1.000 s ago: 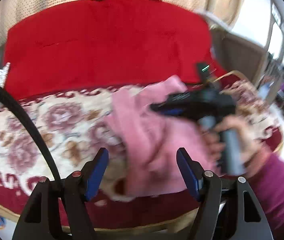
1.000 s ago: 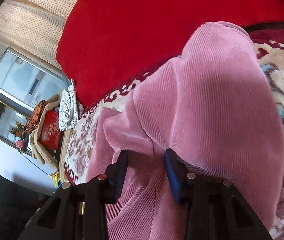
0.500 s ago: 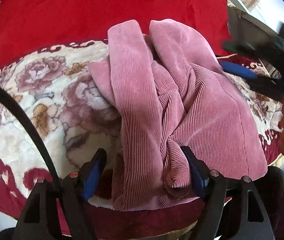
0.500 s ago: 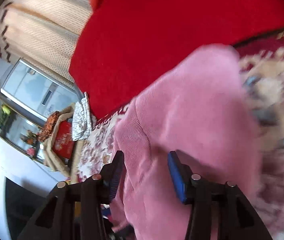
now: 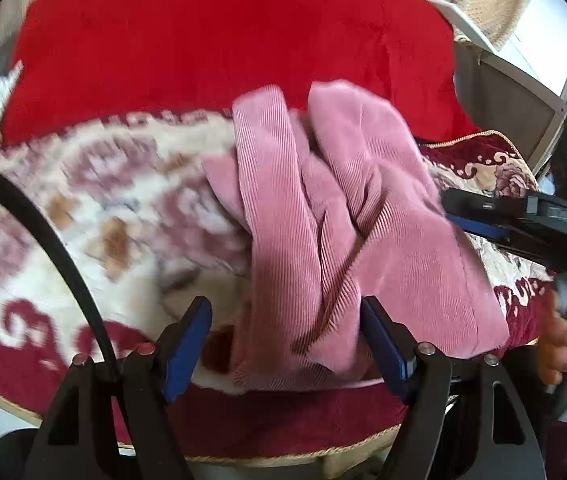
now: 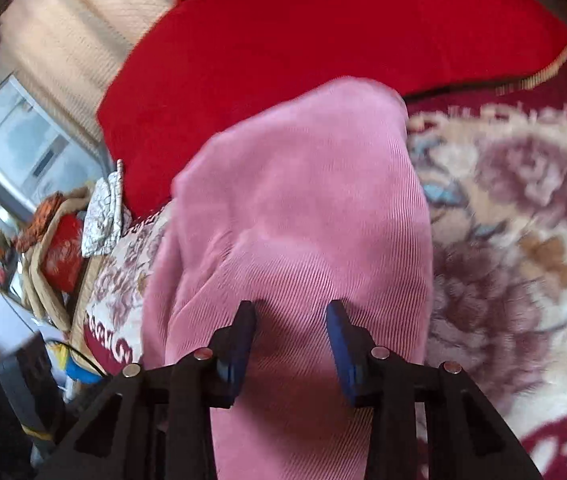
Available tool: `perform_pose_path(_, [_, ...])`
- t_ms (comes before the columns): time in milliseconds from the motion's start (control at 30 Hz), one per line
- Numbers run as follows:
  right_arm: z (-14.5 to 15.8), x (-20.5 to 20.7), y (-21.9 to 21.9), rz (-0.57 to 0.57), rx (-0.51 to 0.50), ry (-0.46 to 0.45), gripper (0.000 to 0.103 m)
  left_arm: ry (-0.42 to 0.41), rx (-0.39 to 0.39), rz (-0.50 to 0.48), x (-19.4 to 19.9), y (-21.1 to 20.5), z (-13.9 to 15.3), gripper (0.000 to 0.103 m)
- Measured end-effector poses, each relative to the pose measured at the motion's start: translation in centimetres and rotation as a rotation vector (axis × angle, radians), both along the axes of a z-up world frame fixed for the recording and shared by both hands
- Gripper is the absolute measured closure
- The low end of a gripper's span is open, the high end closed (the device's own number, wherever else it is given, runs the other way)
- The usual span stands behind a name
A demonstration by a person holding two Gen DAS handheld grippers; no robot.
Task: Fold large clothes
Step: 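Release the jacket and lift both grippers away from the bundle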
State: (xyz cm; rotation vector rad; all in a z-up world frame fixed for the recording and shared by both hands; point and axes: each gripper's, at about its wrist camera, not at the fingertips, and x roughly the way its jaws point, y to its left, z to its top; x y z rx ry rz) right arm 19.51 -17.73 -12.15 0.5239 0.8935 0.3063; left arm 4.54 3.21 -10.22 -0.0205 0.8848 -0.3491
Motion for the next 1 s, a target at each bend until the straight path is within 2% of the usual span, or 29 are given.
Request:
perform_pose_path(67, [1.4,-2.1,-0.8,0.002,0.063,-0.037,0.054,-0.043,0.027,0.008,-1.3,0.2,1.7,0.025])
perform_pose_path(100, [1.8,-2.7,-1.1,-0.006,0.063,-0.047,0.053,-0.058,0.037,0.013,-1.8,0.4,2.3,0.025])
perform_pose_path(233, [4.4,-7.2,-2.3,-0.028,0.013,-0.117,0.051,-0.127,0.073,0.036,-4.1,1.3,5.1,0.025])
perform_pose_path(300, [5.8,-10.0,-2.5,-0.061,-0.038,-0.132,0.04,-0.142,0.081,0.05,-5.2,1.7,6.3,0.025])
perform_pose_path(367, [6.9,-12.0,-1.9,-0.096,-0.109,-0.144,0.037,-0.158,0.08,0.058,-6.9,1.8,7.5,0.025])
perform_pose_path(433, [7.7,-14.4,-1.5,-0.109,-0.145,-0.155,0.037,-0.183,0.084,0.05,-8.5,1.7,8.7,0.025])
perform_pose_path(600, [9.3,-19.2,0.5,-0.128,-0.198,-0.177,0.036,-0.301,0.164,0.052,-13.9,0.5,12.1,0.02])
perform_pose_path(800, [12.4,-24.1,2.5,-0.184,-0.282,-0.262,0.031,-0.401,0.242,0.099,-17.5,0.6,14.9,0.02])
perform_pose_path(833, [12.9,-24.8,2.7,-0.191,-0.297,-0.276,0.031,-0.413,0.245,0.109,-18.0,0.7,15.3,0.018])
perform_pose_path(933, [14.1,-26.4,3.7,-0.221,-0.334,-0.307,0.029,-0.462,0.248,0.134,-19.4,0.9,16.3,0.006])
perform_pose_path(1000, [14.6,-27.1,4.2,-0.222,-0.351,-0.322,0.028,-0.5,0.251,0.148,-20.3,1.1,16.9,0.006])
